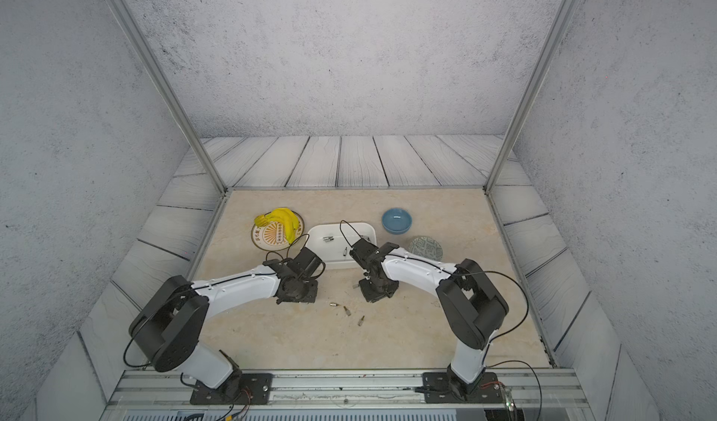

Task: Put the bit on the desktop into the storage box
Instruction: Pick up the screwdriver bit from the center of the board, then place the screwdriver bit in the storage box.

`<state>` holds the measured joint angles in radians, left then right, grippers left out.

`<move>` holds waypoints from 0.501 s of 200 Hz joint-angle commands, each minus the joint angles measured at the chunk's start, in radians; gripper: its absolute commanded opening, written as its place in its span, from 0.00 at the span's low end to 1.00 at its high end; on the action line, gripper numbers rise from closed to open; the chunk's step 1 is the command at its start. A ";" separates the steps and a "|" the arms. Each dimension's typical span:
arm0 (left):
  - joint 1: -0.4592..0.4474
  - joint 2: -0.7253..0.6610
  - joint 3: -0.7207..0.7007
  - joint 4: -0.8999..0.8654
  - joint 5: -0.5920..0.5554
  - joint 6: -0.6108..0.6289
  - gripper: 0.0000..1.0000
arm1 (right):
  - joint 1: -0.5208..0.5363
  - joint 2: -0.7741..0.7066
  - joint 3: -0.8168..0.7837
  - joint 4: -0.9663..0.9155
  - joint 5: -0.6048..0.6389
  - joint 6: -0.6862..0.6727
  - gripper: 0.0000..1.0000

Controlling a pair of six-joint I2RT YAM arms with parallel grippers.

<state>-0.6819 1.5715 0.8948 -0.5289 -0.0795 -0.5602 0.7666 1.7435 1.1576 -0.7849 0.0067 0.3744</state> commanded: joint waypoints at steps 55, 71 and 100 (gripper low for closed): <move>0.092 0.014 0.322 -0.158 0.046 0.149 0.00 | 0.028 -0.067 -0.062 0.078 0.025 0.039 0.34; 0.119 0.059 0.361 -0.114 0.057 0.181 0.00 | 0.030 -0.079 -0.069 0.082 0.022 0.044 0.35; 0.155 0.193 0.496 -0.118 0.111 0.216 0.00 | 0.035 -0.081 -0.067 0.089 0.015 0.047 0.37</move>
<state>-0.5503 1.6585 1.3014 -0.6323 -0.0200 -0.4034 0.7952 1.6798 1.0916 -0.7040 0.0116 0.4072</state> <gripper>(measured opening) 0.130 0.364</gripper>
